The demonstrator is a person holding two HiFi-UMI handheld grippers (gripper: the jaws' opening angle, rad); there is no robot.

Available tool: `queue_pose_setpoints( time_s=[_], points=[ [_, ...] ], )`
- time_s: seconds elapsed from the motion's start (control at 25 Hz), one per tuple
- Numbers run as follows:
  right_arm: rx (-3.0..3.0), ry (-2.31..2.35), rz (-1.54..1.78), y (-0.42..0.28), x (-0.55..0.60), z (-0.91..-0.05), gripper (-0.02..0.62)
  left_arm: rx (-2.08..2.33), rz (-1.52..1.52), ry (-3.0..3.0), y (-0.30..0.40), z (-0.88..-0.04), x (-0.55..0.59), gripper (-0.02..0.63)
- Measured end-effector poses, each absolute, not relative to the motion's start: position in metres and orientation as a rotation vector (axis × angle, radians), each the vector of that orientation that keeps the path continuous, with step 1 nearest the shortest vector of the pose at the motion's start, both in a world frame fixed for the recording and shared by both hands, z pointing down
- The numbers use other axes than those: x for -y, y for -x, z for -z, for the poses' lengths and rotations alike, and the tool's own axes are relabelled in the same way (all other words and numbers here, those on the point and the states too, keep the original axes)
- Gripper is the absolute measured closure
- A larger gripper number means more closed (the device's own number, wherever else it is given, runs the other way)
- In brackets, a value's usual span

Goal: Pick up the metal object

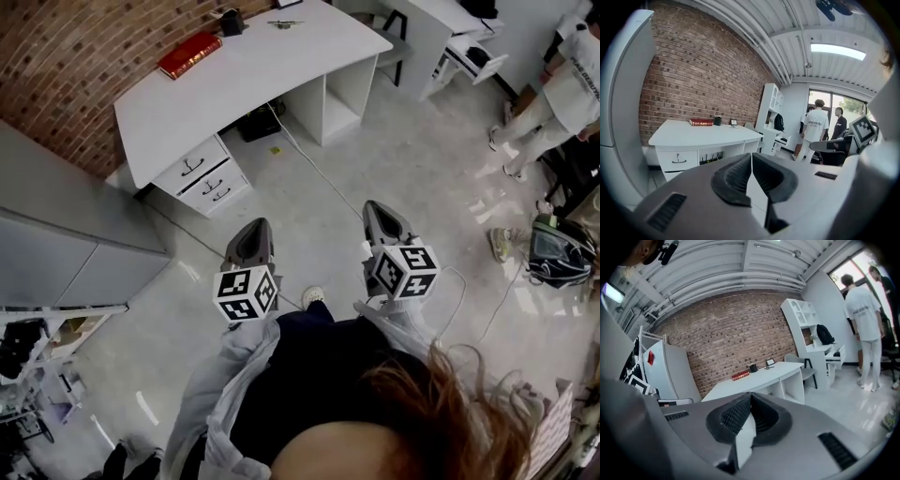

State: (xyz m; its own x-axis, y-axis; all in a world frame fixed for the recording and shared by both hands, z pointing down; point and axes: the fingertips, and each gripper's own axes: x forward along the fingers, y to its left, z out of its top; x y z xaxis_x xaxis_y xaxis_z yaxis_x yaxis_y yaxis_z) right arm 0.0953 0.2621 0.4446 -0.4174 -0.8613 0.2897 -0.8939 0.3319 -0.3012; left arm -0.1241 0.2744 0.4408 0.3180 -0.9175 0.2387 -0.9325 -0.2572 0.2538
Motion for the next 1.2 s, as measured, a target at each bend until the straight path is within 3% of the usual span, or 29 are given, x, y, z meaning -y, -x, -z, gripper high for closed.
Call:
queue_pose_setpoints(
  time_s=[0.04, 0.12, 0.16, 0.28, 0.72, 1.2],
  points=[
    [2.510, -1.644, -0.661, -0.092, -0.255, -0.444, 0.587, 1.648, -0.061, -2.248, 0.126, -0.440, -0.268, 0.583],
    [2.545, -1.630, -0.700, -0.085, -0.241, -0.440, 0.410, 1.635, -0.054, -2.259, 0.130, -0.438, -0.257, 0.583],
    [2.565, -1.631, -0.727, -0.083, -0.235, -0.438, 0.361, 1.631, -0.051, -2.264, 0.133, -0.437, -0.252, 0.583],
    [2.605, -1.645, -0.813, -0.079, -0.223, -0.433, 0.293, 1.641, -0.055, -2.255, 0.141, -0.440, -0.240, 0.583],
    [2.553, -1.629, -0.908, -0.081, -0.176, -0.456, 0.311, 1.621, -0.088, -2.189, 0.140, -0.465, -0.200, 0.583],
    [2.590, -1.547, -0.866, -0.081, -0.013, -0.439, 0.318, 1.706, -0.062, -2.160, 0.140, -0.448, -0.044, 0.583]
  ],
)
